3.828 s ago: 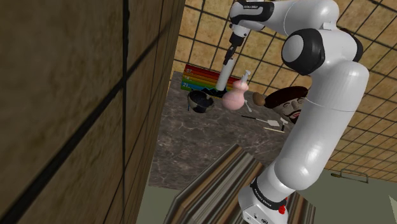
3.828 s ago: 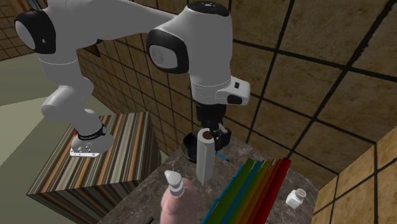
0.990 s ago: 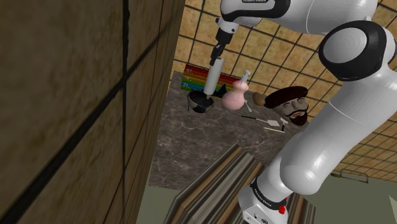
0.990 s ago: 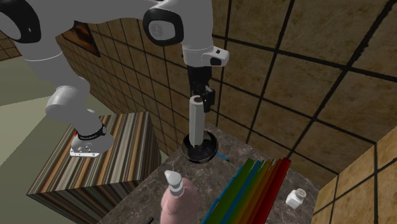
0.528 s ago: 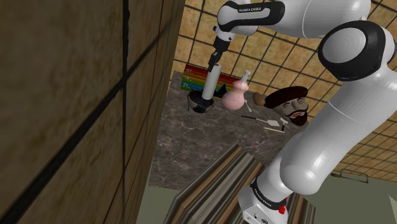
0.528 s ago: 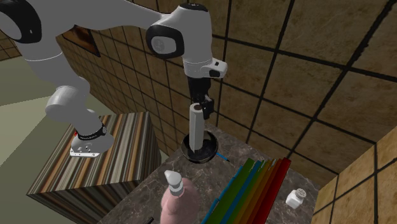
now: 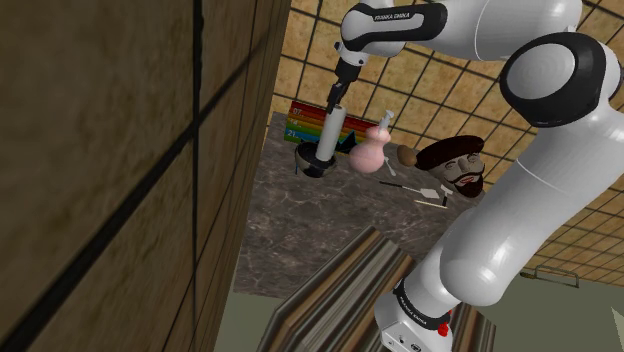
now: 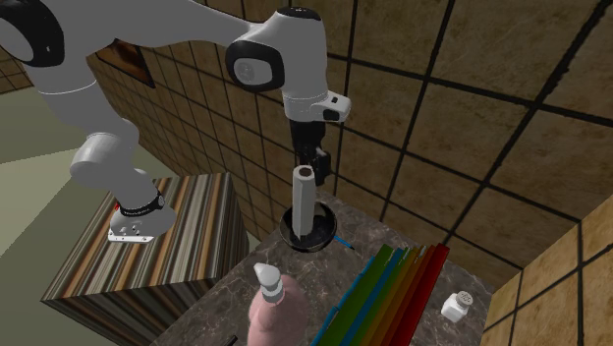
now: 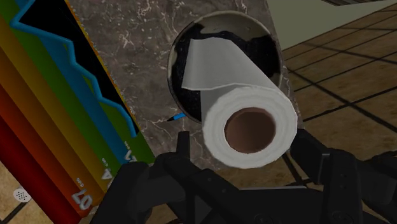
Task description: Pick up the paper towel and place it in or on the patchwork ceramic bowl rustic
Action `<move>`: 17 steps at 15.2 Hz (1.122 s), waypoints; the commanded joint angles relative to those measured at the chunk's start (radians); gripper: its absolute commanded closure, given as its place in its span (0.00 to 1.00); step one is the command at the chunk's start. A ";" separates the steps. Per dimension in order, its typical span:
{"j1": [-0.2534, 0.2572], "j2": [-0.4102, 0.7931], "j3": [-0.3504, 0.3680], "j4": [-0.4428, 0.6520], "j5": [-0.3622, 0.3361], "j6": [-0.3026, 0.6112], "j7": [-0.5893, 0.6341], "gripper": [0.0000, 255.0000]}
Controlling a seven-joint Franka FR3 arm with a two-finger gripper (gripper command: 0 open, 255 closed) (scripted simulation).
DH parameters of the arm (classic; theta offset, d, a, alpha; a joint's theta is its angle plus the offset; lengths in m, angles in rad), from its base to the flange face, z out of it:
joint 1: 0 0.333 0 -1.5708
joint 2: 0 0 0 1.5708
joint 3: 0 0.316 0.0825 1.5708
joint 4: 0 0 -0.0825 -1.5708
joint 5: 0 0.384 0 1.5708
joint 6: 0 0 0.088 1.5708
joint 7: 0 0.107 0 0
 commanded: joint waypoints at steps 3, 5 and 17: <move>0.000 0.000 0.000 0.000 0.000 0.000 0.000 0.00; 0.000 0.000 0.000 0.000 0.000 0.000 0.000 0.00; 0.002 -0.021 0.002 0.104 -0.009 -0.123 0.006 0.00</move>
